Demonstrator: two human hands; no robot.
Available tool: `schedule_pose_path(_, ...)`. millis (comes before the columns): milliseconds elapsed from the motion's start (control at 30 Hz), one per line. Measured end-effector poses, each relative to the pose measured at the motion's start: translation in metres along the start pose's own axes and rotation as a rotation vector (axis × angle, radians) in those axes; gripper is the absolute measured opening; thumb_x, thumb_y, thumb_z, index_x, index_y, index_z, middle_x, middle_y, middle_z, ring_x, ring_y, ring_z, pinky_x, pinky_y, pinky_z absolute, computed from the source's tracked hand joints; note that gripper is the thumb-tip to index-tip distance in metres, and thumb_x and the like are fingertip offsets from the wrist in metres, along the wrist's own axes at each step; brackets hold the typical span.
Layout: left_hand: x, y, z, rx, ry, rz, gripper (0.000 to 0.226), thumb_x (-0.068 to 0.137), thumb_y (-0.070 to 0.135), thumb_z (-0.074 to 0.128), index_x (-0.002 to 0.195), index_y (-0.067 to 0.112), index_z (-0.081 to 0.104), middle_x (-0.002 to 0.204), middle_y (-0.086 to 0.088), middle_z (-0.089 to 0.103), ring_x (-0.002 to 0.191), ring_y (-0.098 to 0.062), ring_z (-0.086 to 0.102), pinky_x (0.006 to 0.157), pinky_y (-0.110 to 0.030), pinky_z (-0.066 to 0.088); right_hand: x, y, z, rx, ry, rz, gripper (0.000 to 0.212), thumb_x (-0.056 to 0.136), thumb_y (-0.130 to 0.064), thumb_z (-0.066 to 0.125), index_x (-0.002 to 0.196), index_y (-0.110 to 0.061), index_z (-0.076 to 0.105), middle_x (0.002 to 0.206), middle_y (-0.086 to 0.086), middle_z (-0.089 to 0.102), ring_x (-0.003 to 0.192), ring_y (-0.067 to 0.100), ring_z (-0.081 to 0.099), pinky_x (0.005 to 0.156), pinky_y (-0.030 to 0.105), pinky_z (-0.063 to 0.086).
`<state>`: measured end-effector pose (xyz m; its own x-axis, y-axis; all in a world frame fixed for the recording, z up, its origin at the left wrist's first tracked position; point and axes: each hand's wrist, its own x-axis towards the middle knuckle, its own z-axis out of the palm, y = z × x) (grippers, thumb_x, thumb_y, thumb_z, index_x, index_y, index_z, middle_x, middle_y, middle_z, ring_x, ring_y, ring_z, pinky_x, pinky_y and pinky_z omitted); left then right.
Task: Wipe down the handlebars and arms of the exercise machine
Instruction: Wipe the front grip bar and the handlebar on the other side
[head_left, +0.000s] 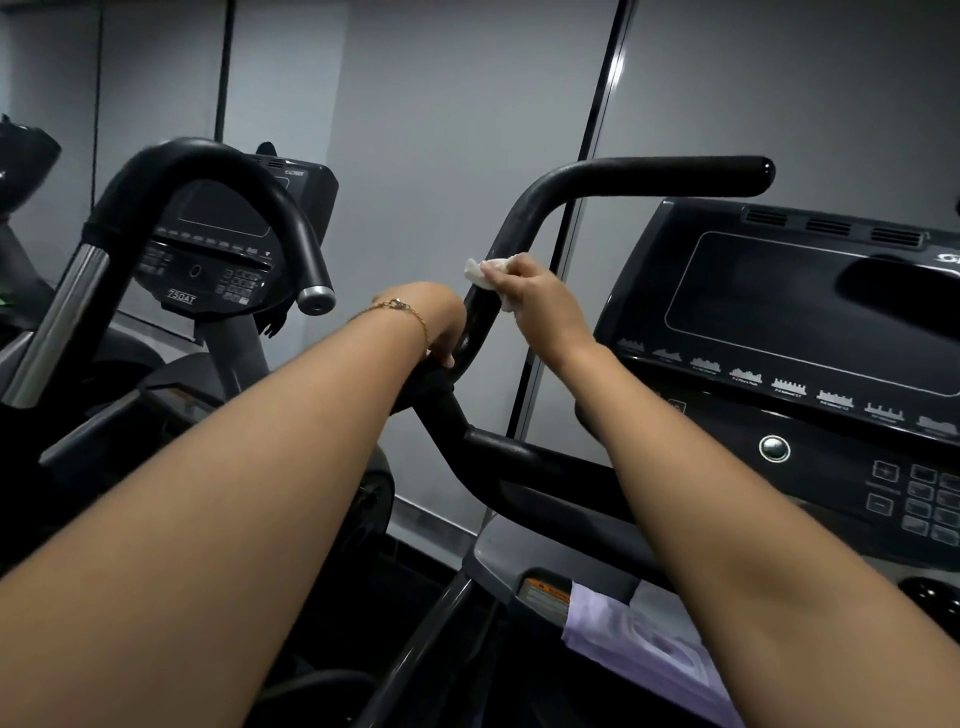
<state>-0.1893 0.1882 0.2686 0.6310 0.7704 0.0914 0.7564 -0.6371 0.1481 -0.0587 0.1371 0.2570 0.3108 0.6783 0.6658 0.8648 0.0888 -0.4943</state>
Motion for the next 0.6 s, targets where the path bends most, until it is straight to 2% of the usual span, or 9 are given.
schedule_pose_path(33, 0.000, 0.001, 0.000, 0.003, 0.000, -0.006, 0.032, 0.089, 0.030, 0.062, 0.074, 0.009, 0.044, 0.070, -0.003, 0.049, 0.112, -0.030, 0.058, 0.099, -0.039, 0.043, 0.006, -0.003, -0.006, 0.013, 0.017, -0.004, 0.022, 0.092, -0.034, 0.048, 0.100, -0.021, 0.065, 0.084, -0.020, 0.054, 0.074, 0.001, 0.049, 0.073, 0.023, 0.035)
schedule_pose_path(67, 0.001, 0.002, 0.000, 0.002, -0.004, -0.016, 0.033, 0.089, 0.030, 0.062, 0.073, 0.008, 0.042, 0.070, -0.003, 0.048, 0.112, -0.030, 0.057, 0.100, -0.039, 0.043, 0.009, -0.008, -0.010, 0.064, 0.030, 0.018, 0.021, 0.090, -0.036, 0.052, 0.096, -0.020, 0.064, 0.080, -0.021, 0.055, 0.072, -0.001, 0.050, 0.073, 0.023, 0.035)
schedule_pose_path(133, 0.002, 0.003, 0.001, -0.002, -0.009, -0.032, 0.031, 0.090, 0.031, 0.061, 0.077, 0.010, 0.042, 0.070, -0.003, 0.048, 0.113, -0.030, 0.057, 0.100, -0.039, 0.043, 0.009, -0.012, -0.010, 0.161, 0.068, 0.038, 0.021, 0.088, -0.040, 0.056, 0.078, -0.022, 0.058, 0.069, -0.018, 0.055, 0.068, 0.004, 0.050, 0.069, 0.024, 0.036)
schedule_pose_path(200, 0.003, 0.002, 0.000, 0.003, -0.004, -0.037, 0.030, 0.089, 0.032, 0.061, 0.081, 0.010, 0.043, 0.070, -0.003, 0.048, 0.112, -0.030, 0.057, 0.100, -0.039, 0.042, -0.005, -0.009, -0.001, 0.198, 0.062, 0.038, 0.028, 0.089, -0.044, 0.054, 0.072, -0.022, 0.052, 0.067, -0.019, 0.054, 0.066, 0.005, 0.050, 0.068, 0.025, 0.036)
schedule_pose_path(300, 0.006, 0.002, 0.002, 0.026, -0.009, -0.053, 0.034, 0.090, 0.035, 0.060, 0.078, 0.009, 0.042, 0.072, -0.004, 0.049, 0.107, -0.028, 0.057, 0.100, -0.038, 0.042, -0.016, -0.005, 0.004, 0.192, -0.001, 0.063, 0.029, 0.088, -0.049, 0.054, 0.077, -0.021, 0.055, 0.075, -0.019, 0.058, 0.073, 0.004, 0.053, 0.071, 0.026, 0.038)
schedule_pose_path(400, 0.008, 0.002, 0.004, 0.052, 0.030, -0.062, 0.037, 0.089, 0.035, 0.062, 0.070, 0.011, 0.040, 0.072, -0.003, 0.048, 0.093, -0.025, 0.053, 0.094, -0.036, 0.041, -0.008, -0.015, -0.005, 0.182, 0.042, 0.088, 0.021, 0.087, -0.044, 0.057, 0.080, -0.024, 0.059, 0.078, -0.016, 0.061, 0.077, 0.004, 0.055, 0.070, 0.025, 0.038)
schedule_pose_path(500, 0.007, 0.001, 0.004, 0.034, 0.041, -0.069, 0.038, 0.088, 0.034, 0.063, 0.069, 0.013, 0.039, 0.072, -0.002, 0.048, 0.089, -0.024, 0.051, 0.091, -0.034, 0.042, -0.012, -0.016, 0.007, 0.215, 0.078, 0.076, 0.018, 0.090, -0.040, 0.056, 0.083, -0.024, 0.059, 0.084, -0.019, 0.061, 0.081, -0.001, 0.056, 0.070, 0.022, 0.040)
schedule_pose_path(567, 0.004, 0.002, 0.004, 0.048, 0.038, -0.067, 0.035, 0.089, 0.035, 0.062, 0.072, 0.012, 0.041, 0.071, -0.002, 0.048, 0.088, -0.023, 0.051, 0.090, -0.033, 0.042, -0.020, -0.012, 0.014, 0.220, 0.065, 0.051, 0.014, 0.092, -0.027, 0.055, 0.090, -0.017, 0.065, 0.085, -0.018, 0.059, 0.079, -0.002, 0.056, 0.071, 0.017, 0.041)
schedule_pose_path(600, 0.003, 0.003, 0.004, 0.050, 0.049, -0.054, 0.032, 0.089, 0.034, 0.062, 0.077, 0.011, 0.042, 0.071, -0.002, 0.047, 0.089, -0.023, 0.051, 0.090, -0.033, 0.042, -0.023, -0.010, 0.014, 0.223, 0.115, 0.024, 0.016, 0.093, -0.016, 0.054, 0.098, -0.011, 0.068, 0.086, -0.015, 0.058, 0.079, 0.001, 0.055, 0.071, 0.014, 0.043)
